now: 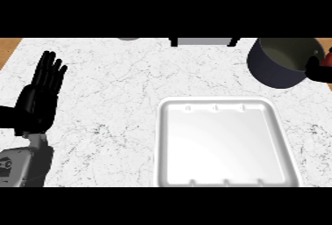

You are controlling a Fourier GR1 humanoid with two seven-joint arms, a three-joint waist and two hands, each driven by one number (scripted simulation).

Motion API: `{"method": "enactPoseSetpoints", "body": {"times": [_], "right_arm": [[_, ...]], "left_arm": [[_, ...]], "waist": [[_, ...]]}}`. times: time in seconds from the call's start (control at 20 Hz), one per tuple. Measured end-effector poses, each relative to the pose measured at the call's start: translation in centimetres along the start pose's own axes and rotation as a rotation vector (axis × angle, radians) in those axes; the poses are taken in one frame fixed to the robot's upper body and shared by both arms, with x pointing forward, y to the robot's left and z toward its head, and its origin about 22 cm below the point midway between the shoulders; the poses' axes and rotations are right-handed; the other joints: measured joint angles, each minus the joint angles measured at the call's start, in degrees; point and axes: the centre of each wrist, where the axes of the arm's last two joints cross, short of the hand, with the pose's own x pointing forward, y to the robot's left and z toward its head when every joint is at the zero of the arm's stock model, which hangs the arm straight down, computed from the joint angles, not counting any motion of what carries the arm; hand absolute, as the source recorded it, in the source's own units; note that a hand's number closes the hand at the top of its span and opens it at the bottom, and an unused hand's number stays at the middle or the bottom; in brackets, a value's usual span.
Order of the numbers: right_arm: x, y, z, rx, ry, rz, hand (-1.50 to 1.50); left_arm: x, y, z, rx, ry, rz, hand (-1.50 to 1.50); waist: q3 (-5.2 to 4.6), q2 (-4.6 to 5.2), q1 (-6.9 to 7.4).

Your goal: Pick the bell pepper from the tray and place it in the pot

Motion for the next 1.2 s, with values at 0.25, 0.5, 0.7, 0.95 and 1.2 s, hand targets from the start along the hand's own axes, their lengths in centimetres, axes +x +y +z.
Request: {"method": "enactPoseSetpoints", "body": {"times": [0.25, 0.5, 0.7, 0.95, 1.2], "right_arm": [[-5.1, 1.3, -2.4, 0.017, -0.002, -0.02, 1.5], [-8.8, 2.8, -4.8, 0.023, -0.005, -0.003, 1.5], [-10.8, 4.6, -5.3, 0.047, 0.009, 0.011, 1.5], [-12.4, 5.9, -5.8, 0.167, 0.079, -0.003, -1.5], [-14.1, 6.9, -5.3, 0.296, 0.115, -0.124, -1.5]], "left_arm": [[-0.3, -0.4, 0.0, -0.002, -0.003, 0.002, 0.0], [0.3, -1.3, -0.3, -0.011, -0.008, 0.0, 0.0], [0.1, -1.3, -0.7, -0.017, -0.007, 0.001, 0.0], [0.0, -1.7, -1.0, -0.025, -0.009, 0.009, 0.0], [-0.2, -1.9, -1.1, -0.029, -0.012, 0.009, 0.0]], "waist": [[0.02, 0.1, 0.28], [0.04, 0.27, 0.82], [0.04, 0.33, 0.94], [0.06, 0.55, 1.51], [-0.16, 0.44, 1.66]]}}
